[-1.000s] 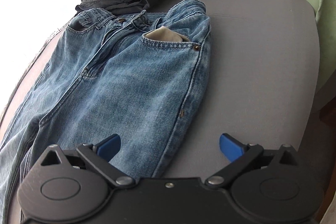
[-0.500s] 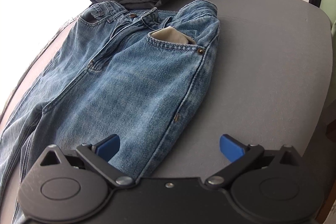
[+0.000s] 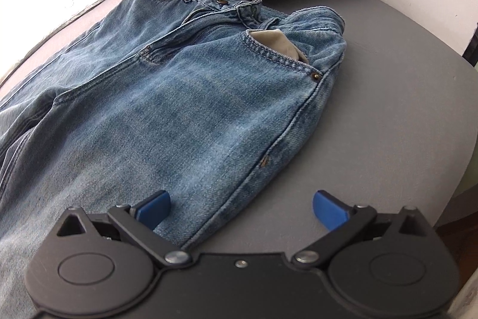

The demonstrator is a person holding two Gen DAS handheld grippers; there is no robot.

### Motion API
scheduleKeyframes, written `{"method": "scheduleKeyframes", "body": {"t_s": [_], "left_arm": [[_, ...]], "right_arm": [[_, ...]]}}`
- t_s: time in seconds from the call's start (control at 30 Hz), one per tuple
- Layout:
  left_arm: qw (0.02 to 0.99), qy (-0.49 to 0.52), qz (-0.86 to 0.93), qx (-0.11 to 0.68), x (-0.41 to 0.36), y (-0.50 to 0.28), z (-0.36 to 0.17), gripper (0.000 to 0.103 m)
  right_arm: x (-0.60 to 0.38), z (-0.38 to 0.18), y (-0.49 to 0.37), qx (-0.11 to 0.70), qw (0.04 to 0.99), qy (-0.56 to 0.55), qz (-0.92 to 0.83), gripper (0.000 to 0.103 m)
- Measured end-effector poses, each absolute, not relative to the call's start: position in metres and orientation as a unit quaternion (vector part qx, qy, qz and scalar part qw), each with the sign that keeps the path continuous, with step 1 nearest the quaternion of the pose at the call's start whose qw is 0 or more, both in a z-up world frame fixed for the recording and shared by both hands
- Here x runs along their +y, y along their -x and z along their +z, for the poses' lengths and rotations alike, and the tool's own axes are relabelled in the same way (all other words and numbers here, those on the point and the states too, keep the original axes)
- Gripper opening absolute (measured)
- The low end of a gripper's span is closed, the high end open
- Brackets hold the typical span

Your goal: Fold clothes

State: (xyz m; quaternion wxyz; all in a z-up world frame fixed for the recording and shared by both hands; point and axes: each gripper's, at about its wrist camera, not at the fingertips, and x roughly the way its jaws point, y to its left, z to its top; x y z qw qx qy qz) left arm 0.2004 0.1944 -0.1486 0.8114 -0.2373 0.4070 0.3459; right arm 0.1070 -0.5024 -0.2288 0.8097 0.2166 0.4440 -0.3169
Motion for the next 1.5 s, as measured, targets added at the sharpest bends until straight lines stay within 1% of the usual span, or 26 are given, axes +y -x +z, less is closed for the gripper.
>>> {"method": "scheduleKeyframes", "body": {"t_s": [0.13, 0.2, 0.23, 0.27, 0.3, 0.37, 0.57, 0.63, 0.73, 0.77, 0.8, 0.83, 0.97, 1.03, 1.07, 1.1, 1.13, 1.2, 1.27, 1.33, 1.43, 1.5], "left_arm": [[0.806, 0.236, 0.345, 0.418, 0.191, -0.199, -0.163, 0.071], [0.812, 0.226, 0.345, 0.414, 0.188, -0.2, -0.165, 0.065], [0.817, 0.219, 0.338, 0.413, 0.186, -0.202, -0.165, 0.06], [0.822, 0.207, 0.331, 0.414, 0.183, -0.205, -0.164, 0.043], [0.827, 0.193, 0.325, 0.415, 0.18, -0.208, -0.163, 0.02], [0.837, 0.179, 0.318, 0.409, 0.176, -0.21, -0.158, 0.008], [0.848, 0.212, 0.345, 0.341, 0.177, -0.186, -0.112, 0.007], [0.843, 0.223, 0.349, 0.345, 0.182, -0.183, -0.112, 0.008], [0.801, 0.249, 0.374, 0.395, 0.193, -0.185, -0.142, 0.008], [0.78, 0.271, 0.383, 0.414, 0.199, -0.183, -0.158, 0.01], [0.774, 0.282, 0.387, 0.414, 0.201, -0.181, -0.163, 0.013], [0.776, 0.287, 0.389, 0.405, 0.201, -0.179, -0.164, 0.013], [0.781, 0.252, 0.377, 0.429, 0.199, -0.185, -0.161, 0.016], [0.781, 0.246, 0.375, 0.435, 0.197, -0.187, -0.161, 0.02], [0.782, 0.251, 0.372, 0.432, 0.197, -0.187, -0.161, 0.028], [0.784, 0.259, 0.369, 0.427, 0.196, -0.187, -0.161, 0.038], [0.785, 0.264, 0.366, 0.424, 0.194, -0.188, -0.161, 0.043], [0.787, 0.261, 0.359, 0.427, 0.189, -0.194, -0.162, 0.06], [0.789, 0.242, 0.356, 0.439, 0.183, -0.202, -0.163, 0.066], [0.79, 0.225, 0.357, 0.445, 0.177, -0.207, -0.165, 0.069], [0.791, 0.219, 0.355, 0.447, 0.174, -0.211, -0.167, 0.078], [0.793, 0.208, 0.344, 0.458, 0.171, -0.217, -0.171, 0.091]], "right_arm": [[-0.5, -0.229, -0.107, 0.443, 0.812, -0.209, -0.318, 0.103], [-0.501, -0.229, -0.107, 0.443, 0.813, -0.209, -0.316, 0.103], [-0.501, -0.229, -0.106, 0.442, 0.814, -0.209, -0.314, 0.103], [-0.501, -0.229, -0.106, 0.442, 0.814, -0.209, -0.313, 0.103], [-0.501, -0.229, -0.105, 0.442, 0.815, -0.208, -0.311, 0.103], [-0.501, -0.23, -0.105, 0.442, 0.817, -0.205, -0.309, 0.103], [-0.502, -0.229, -0.104, 0.446, 0.817, -0.207, -0.303, 0.103], [-0.502, -0.229, -0.104, 0.446, 0.818, -0.203, -0.302, 0.103], [-0.5, -0.23, -0.106, 0.447, 0.818, -0.198, -0.304, 0.103], [-0.5, -0.23, -0.106, 0.447, 0.818, -0.199, -0.303, 0.103], [-0.501, -0.229, -0.106, 0.448, 0.818, -0.2, -0.301, 0.103], [-0.502, -0.229, -0.106, 0.448, 0.818, -0.201, -0.298, 0.103], [-0.505, -0.228, -0.104, 0.449, 0.819, -0.206, -0.29, 0.103], [-0.505, -0.228, -0.105, 0.45, 0.819, -0.207, -0.288, 0.103], [-0.507, -0.228, -0.105, 0.45, 0.819, -0.211, -0.286, 0.103], [-0.509, -0.227, -0.104, 0.448, 0.819, -0.22, -0.284, 0.103], [-0.512, -0.226, -0.102, 0.445, 0.819, -0.229, -0.281, 0.103], [-0.519, -0.224, -0.098, 0.433, 0.817, -0.258, -0.279, 0.103], [-0.529, -0.222, -0.09, 0.404, 0.815, -0.299, -0.288, 0.103], [-0.54, -0.218, -0.079, 0.364, 0.813, -0.328, -0.314, 0.103], [-0.561, -0.217, -0.067, 0.319, 0.806, -0.373, -0.33, 0.103], [-0.576, -0.22, -0.058, 0.289, 0.799, -0.407, -0.335, 0.103]]}}
